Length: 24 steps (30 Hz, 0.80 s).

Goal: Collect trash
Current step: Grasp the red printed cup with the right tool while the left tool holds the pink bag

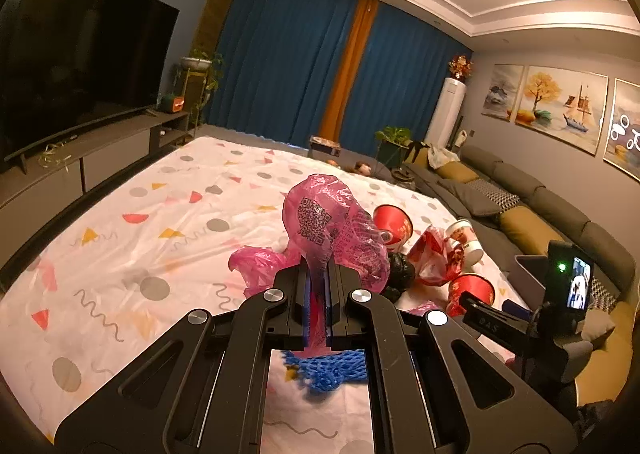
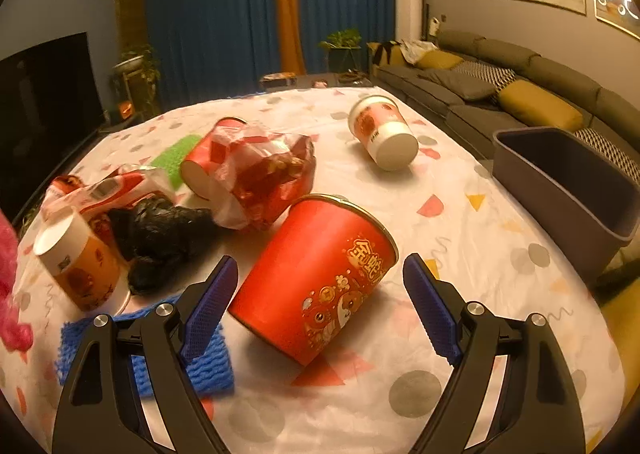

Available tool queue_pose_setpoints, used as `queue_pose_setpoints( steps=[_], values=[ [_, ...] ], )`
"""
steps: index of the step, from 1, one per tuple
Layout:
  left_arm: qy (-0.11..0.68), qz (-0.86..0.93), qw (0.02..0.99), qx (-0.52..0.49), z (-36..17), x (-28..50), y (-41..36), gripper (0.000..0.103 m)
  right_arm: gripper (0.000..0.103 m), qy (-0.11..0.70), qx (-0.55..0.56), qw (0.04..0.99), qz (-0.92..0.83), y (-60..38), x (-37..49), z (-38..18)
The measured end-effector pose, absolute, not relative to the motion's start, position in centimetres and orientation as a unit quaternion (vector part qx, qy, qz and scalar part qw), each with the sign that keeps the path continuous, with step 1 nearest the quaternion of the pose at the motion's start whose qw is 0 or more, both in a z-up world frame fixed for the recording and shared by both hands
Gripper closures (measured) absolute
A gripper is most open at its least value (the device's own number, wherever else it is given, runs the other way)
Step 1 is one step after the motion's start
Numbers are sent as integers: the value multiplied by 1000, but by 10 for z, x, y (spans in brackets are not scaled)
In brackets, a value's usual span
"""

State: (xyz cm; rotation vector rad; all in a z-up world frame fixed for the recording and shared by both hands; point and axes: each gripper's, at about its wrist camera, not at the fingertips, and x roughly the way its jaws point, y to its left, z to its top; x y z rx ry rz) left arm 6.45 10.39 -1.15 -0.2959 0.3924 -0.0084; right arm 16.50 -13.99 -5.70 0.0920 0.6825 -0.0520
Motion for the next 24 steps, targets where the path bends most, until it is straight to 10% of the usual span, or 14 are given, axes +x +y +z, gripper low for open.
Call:
queue_pose_setpoints(
  steps=[24],
  values=[
    [195, -17, 971, -136, -10, 66, 95, 99, 45, 340, 82, 937, 10, -161, 154, -56]
  ],
)
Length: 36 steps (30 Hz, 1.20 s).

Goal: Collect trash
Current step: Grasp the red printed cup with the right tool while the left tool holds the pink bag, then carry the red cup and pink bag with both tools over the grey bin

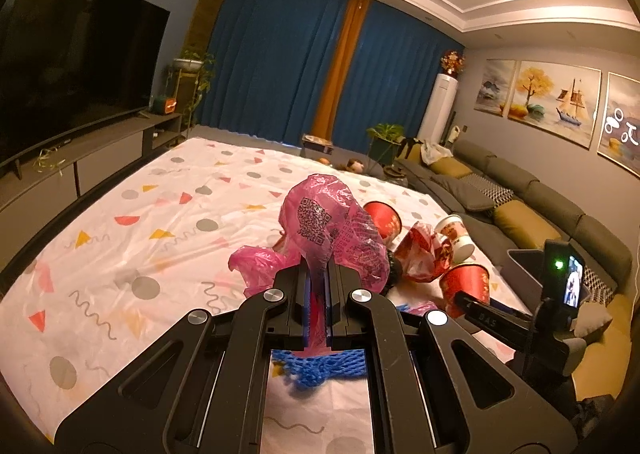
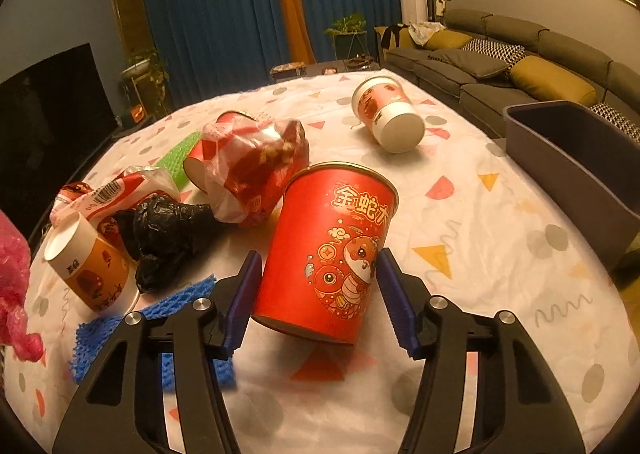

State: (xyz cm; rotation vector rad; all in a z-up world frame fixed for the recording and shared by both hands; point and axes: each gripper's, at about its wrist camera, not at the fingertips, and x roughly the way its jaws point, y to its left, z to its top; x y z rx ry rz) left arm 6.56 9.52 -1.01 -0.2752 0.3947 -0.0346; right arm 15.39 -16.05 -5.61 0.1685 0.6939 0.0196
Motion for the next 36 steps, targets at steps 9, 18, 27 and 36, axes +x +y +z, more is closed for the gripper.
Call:
queue_pose_setpoints(
  steps=[9, 18, 27, 36],
  values=[
    [197, -33, 972, -122, -8, 65, 75, 99, 45, 306, 85, 948, 12, -180, 125, -39],
    [200, -47, 973, -101, -7, 63, 48, 99, 45, 281, 92, 955, 16, -200, 106, -27],
    [203, -65, 973, -86, -5, 72, 22, 99, 45, 257, 100, 961, 13, -226, 90, -17],
    [206, -89, 972, -71, -3, 82, -12, 99, 45, 241, 105, 965, 4, -254, 81, -15]
  ],
)
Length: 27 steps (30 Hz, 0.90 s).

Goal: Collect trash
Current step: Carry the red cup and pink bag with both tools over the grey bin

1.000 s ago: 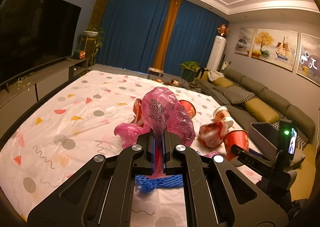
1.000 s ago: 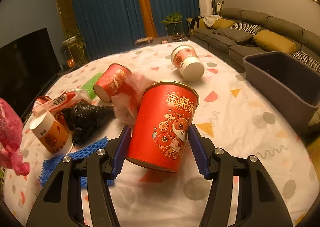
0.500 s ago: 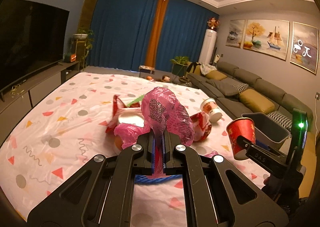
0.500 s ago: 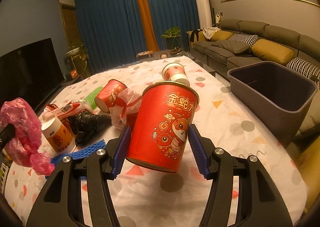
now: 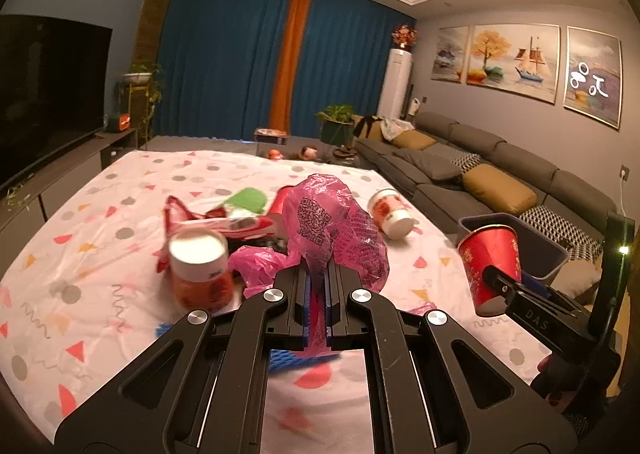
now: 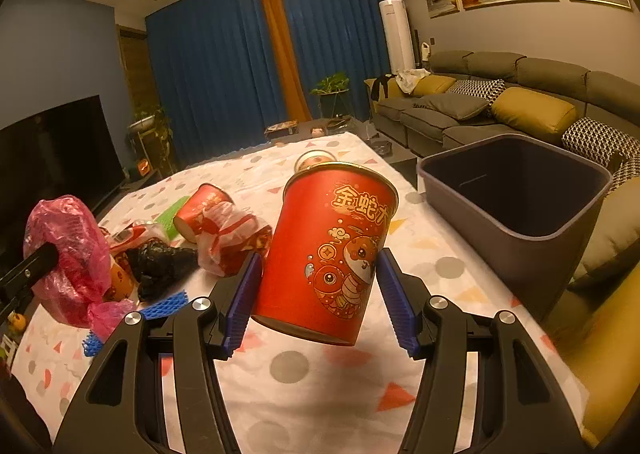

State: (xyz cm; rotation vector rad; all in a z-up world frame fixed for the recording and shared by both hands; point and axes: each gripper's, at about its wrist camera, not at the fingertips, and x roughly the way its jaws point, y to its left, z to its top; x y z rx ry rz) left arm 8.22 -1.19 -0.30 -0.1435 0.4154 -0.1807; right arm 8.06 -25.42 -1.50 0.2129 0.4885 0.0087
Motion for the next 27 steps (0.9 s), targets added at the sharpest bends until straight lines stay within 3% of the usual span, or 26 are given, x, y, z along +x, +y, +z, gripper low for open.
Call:
queue_pose_setpoints(
  steps=[14, 27],
  values=[
    [202, -151, 966, -50, 5, 106, -79, 99, 45, 204, 93, 974, -35, -296, 74, -2],
    [167, -241, 956, -23, 29, 141, -190, 99, 45, 154, 92, 978, -103, -367, 72, 16]
  ],
)
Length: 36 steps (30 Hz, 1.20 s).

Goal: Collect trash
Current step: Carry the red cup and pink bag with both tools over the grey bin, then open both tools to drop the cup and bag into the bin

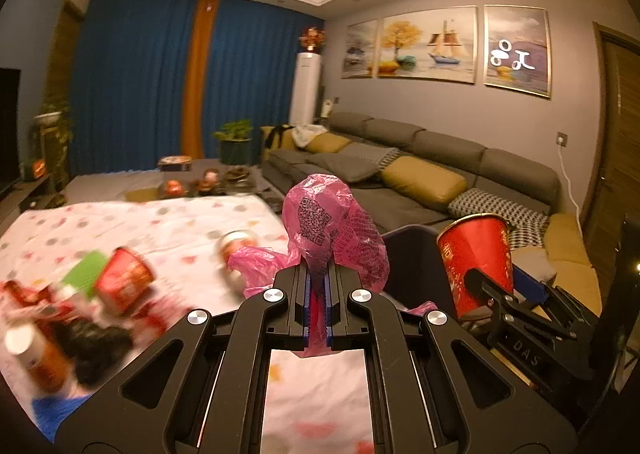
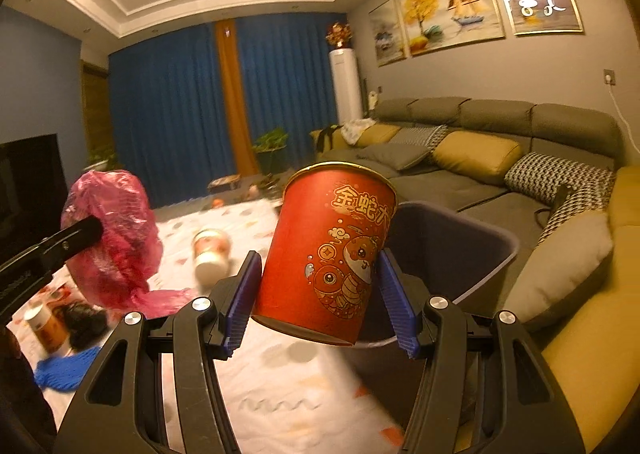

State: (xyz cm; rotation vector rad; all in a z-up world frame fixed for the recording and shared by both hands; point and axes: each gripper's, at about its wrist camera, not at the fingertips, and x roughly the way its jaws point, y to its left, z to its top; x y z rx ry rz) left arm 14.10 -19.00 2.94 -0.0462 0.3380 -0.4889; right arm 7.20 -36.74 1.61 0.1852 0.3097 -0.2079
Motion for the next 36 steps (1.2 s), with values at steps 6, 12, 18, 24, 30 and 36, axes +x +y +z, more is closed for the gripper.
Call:
queue_pose_setpoints(
  steps=[6, 12, 18, 24, 30, 36],
  values=[
    [174, -279, 944, -25, 29, 165, -241, 99, 45, 134, 110, 976, -134, -402, 68, 17],
    [186, -308, 933, -22, 20, 187, -282, 99, 45, 127, 121, 973, -149, -422, 71, 17],
    [217, -334, 917, -23, 3, 207, -312, 99, 45, 127, 116, 973, -156, -428, 75, 14],
    [241, -349, 905, -26, -11, 223, -329, 99, 45, 131, 116, 971, -165, -428, 81, 10],
    [251, -363, 897, -24, -17, 235, -338, 99, 45, 133, 122, 969, -171, -432, 84, 11],
    [279, -391, 877, -15, -33, 248, -344, 86, 44, 141, 125, 966, -177, -430, 90, 8]
  ],
)
